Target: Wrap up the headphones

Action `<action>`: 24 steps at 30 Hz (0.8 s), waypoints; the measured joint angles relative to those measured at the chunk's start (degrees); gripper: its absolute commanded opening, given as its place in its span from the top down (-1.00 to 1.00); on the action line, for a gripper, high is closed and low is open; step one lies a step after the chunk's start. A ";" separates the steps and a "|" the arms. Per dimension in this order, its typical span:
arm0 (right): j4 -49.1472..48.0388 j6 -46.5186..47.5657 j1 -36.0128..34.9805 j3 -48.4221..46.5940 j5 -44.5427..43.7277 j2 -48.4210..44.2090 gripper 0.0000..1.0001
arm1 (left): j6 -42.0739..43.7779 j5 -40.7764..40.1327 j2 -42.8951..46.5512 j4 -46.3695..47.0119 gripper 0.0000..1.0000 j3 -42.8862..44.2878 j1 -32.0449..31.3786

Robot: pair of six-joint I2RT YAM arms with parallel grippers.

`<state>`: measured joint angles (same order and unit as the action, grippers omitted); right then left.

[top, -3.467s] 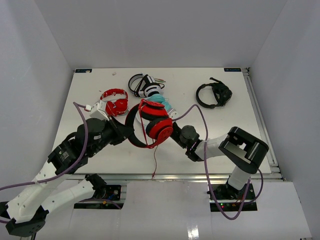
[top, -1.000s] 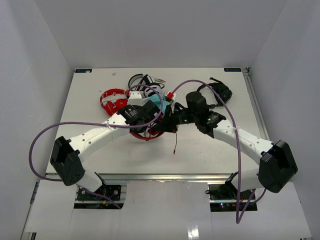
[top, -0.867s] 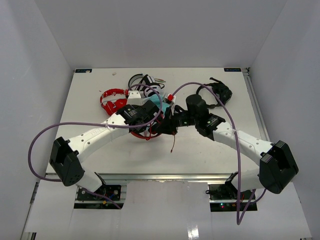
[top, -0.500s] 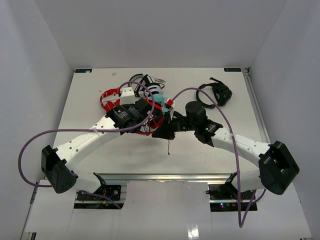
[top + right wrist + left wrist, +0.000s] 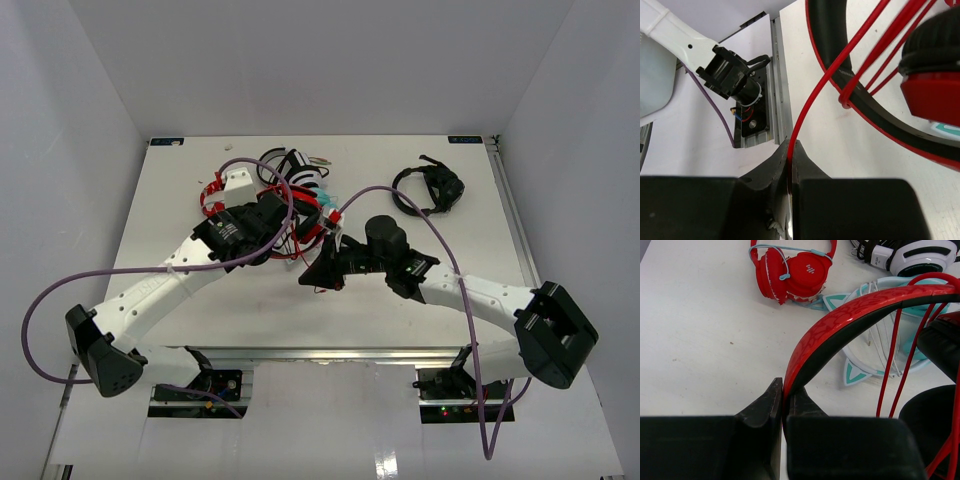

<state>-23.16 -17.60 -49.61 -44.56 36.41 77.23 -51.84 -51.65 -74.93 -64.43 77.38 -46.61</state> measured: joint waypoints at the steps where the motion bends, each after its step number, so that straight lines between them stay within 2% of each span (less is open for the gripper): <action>1: -0.48 -0.05 -0.02 0.37 -0.35 0.00 0.85 | -0.04 0.02 0.20 0.07 1.00 0.05 0.00; 6: -2.73 -0.08 -0.02 2.44 -2.44 0.00 0.78 | -0.04 0.77 1.80 0.11 1.00 0.24 0.00; 13: -5.57 0.29 -0.55 4.22 -6.46 -0.02 0.85 | 0.12 3.83 6.12 1.98 1.00 0.21 0.00; 24: -14.76 1.12 -2.31 10.93 -17.77 -1.94 0.83 | -6.08 10.65 10.19 8.37 1.00 -8.66 0.15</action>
<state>-37.91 -16.48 -51.92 -33.64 18.64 75.29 -57.92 -41.00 -64.73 -56.06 68.71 -46.46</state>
